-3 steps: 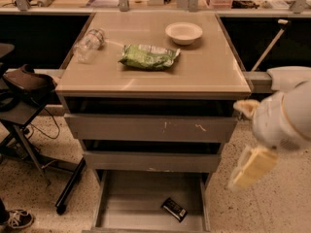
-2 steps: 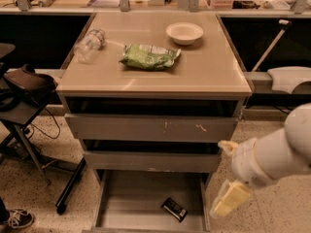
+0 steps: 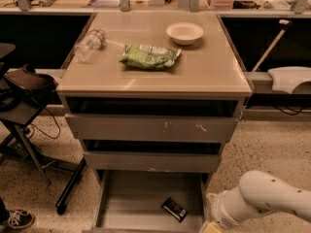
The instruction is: Pick rxbar chocolate from bottom drawer and place on counter
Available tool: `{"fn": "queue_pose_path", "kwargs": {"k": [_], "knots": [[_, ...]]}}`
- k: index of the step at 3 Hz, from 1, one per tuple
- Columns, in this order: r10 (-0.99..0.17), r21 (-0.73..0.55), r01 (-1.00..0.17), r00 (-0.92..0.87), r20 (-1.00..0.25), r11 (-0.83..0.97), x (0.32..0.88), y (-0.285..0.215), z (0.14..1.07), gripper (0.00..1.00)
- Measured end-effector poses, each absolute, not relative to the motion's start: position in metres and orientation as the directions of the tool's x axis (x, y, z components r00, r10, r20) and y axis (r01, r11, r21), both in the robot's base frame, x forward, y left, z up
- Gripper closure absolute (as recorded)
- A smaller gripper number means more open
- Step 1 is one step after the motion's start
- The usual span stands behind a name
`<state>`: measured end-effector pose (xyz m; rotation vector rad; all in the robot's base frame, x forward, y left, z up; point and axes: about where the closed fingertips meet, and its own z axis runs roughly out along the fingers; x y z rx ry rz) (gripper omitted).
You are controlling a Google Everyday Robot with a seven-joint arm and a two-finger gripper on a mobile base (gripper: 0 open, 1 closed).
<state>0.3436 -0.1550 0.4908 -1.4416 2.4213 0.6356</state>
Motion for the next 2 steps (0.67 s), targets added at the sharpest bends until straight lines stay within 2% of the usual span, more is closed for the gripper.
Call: {"fn": "queue_pose_path", "kwargs": {"k": [2], "knots": [[-0.742,0.290,-0.860,-0.510,-0.435,0.421,0.3362,-0.1459,0.4587,0.00]]}}
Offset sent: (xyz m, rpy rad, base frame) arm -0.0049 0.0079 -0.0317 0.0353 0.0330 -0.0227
